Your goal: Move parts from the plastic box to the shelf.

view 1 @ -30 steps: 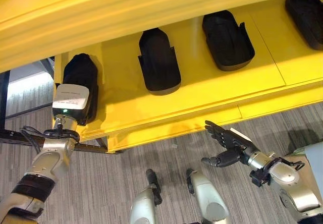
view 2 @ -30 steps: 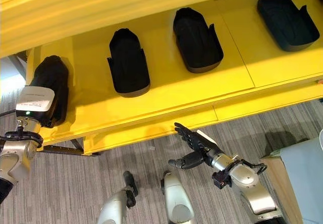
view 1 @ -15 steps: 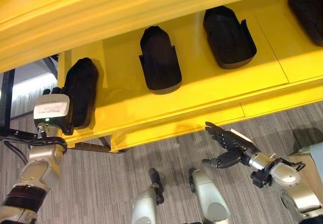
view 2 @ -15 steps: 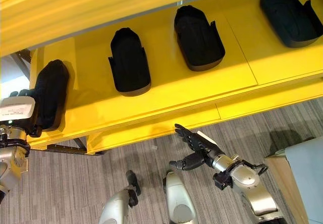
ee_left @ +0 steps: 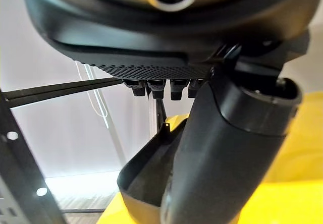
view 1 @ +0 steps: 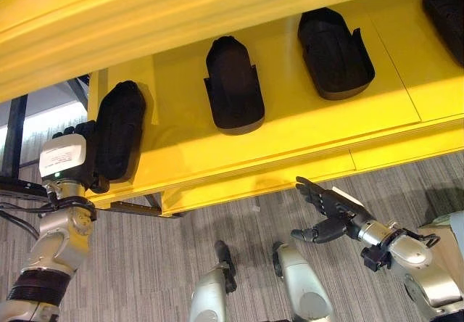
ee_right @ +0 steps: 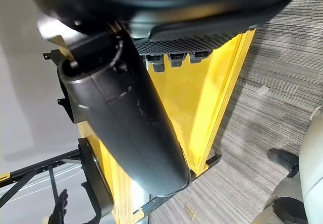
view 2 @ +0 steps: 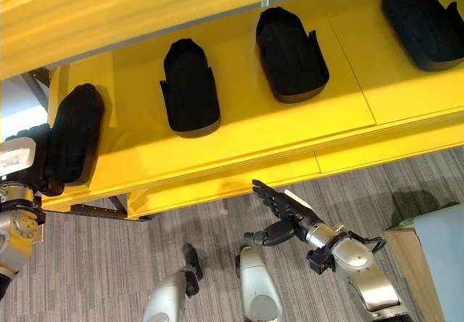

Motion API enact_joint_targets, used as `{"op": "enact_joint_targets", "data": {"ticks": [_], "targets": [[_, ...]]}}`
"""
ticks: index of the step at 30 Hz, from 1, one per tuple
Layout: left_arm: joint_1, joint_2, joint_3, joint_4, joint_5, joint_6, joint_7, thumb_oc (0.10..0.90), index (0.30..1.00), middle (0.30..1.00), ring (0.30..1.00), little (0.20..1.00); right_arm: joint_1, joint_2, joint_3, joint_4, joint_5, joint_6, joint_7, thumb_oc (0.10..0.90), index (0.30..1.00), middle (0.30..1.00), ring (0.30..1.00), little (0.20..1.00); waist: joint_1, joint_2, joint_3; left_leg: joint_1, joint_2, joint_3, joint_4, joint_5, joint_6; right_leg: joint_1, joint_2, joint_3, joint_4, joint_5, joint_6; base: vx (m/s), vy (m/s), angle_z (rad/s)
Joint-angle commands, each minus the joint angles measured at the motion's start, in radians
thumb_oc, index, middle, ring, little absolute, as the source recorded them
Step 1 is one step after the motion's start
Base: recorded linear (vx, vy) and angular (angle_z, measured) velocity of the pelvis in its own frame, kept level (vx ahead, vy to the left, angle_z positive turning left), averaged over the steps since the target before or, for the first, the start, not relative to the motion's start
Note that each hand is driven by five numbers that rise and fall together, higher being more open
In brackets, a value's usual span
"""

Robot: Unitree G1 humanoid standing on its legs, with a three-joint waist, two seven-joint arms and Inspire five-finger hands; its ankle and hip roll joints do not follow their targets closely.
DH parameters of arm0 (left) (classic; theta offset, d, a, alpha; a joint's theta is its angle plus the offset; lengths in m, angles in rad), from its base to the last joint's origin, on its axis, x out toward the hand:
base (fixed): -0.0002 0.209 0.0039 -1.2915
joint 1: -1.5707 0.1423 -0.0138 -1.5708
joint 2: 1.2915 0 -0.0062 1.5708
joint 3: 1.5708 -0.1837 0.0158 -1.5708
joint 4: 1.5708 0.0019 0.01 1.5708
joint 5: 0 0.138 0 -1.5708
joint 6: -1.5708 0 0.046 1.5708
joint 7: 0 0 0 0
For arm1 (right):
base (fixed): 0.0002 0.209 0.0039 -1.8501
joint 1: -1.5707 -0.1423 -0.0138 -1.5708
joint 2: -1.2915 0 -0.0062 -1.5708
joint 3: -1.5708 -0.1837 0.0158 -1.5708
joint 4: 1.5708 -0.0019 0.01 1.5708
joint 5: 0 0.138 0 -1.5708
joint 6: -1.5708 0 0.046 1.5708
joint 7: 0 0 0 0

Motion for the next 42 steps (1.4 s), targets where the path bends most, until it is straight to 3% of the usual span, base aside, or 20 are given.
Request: {"op": "enact_joint_targets", "data": {"ticks": [1,8,12,15,21,31,38,42], "targets": [[-0.062,0.087,0.075,-0.010,0.063,-0.008,0.053,0.900,1.000,1.000,1.000,1.000,-0.040,0.029,-0.021,-0.095,0.049,-0.082,0.009,0.900,1.000,1.000,1.000,1.000,-0.022,-0.035,-0.075,-0.004,0.000,-0.051,0.078,-0.098,0.041,0.036,-0.073,-0.082,-0.064,0.038,0.032,0.00,0.000,0.00],[-0.074,0.104,0.020,0.013,0.060,-0.022,0.022,0.900,1.000,1.000,1.000,1.000,-0.047,0.026,-0.021,-0.087,0.051,-0.094,0.011,0.900,1.000,1.000,1.000,1.000,-0.027,-0.034,-0.070,0.000,-0.001,-0.046,0.075,-0.101,0.043,0.038,-0.075,-0.081,-0.074,0.046,0.035,0.00,0.000,0.00],[-0.053,0.093,0.046,0.001,-0.028,-0.039,0.121,0.900,1.000,1.000,1.000,1.000,-0.046,0.026,-0.027,-0.086,0.055,-0.093,0.004,0.900,1.000,1.000,1.000,1.000,-0.022,-0.033,-0.069,0.001,-0.004,-0.048,0.072,-0.100,0.044,0.038,-0.074,-0.080,-0.078,0.047,0.034,0.00,0.000,0.00],[-0.028,0.067,0.102,-0.031,-0.086,-0.088,0.180,0.900,1.000,1.000,1.000,1.000,-0.028,0.033,-0.031,-0.091,0.049,-0.102,0.005,0.900,1.000,1.000,1.000,1.000,-0.019,-0.033,-0.070,0.004,-0.004,-0.049,0.070,-0.100,0.044,0.043,-0.074,-0.077,-0.083,0.046,0.034,0.00,0.000,0.00],[-0.009,0.072,0.116,-0.058,0.013,-0.128,0.133,0.900,1.000,1.000,1.000,1.000,-0.034,0.047,-0.013,-0.084,0.044,-0.115,-0.007,0.900,1.000,1.000,1.000,1.000,-0.007,-0.038,-0.071,-0.003,-0.003,-0.053,0.070,-0.100,0.045,0.044,-0.073,-0.083,-0.086,0.048,0.034,-0.01,-0.014,0.05],[-0.015,0.110,0.072,-0.031,0.087,-0.108,0.068,0.900,1.000,1.000,1.000,1.000,-0.049,0.034,-0.014,-0.081,0.055,-0.110,-0.007,0.900,1.000,1.000,1.000,1.000,-0.007,-0.035,-0.063,-0.008,-0.002,-0.054,0.069,-0.098,0.045,0.041,-0.072,-0.086,-0.087,0.051,0.037,0.00,0.000,0.00],[-0.081,0.146,-0.038,0.033,0.173,-0.109,0.021,0.900,1.000,1.000,1.000,1.000,-0.074,0.012,-0.010,-0.069,0.058,-0.100,0.008,0.900,1.000,1.000,1.000,1.000,-0.026,-0.025,-0.066,-0.001,-0.002,-0.042,0.065,-0.095,0.042,0.038,-0.073,-0.081,-0.086,0.054,0.037,0.00,0.024,-0.02],[-0.096,0.151,-0.069,0.033,0.203,-0.070,0.017,0.900,1.000,1.000,1.000,1.000,-0.076,0.001,-0.013,-0.066,0.066,-0.103,0.014,0.900,1.000,1.000,1.000,1.000,-0.031,-0.024,-0.066,0.002,-0.001,-0.039,0.064,-0.095,0.042,0.038,-0.076,-0.082,-0.085,0.053,0.037,0.00,0.007,-0.03]]}}
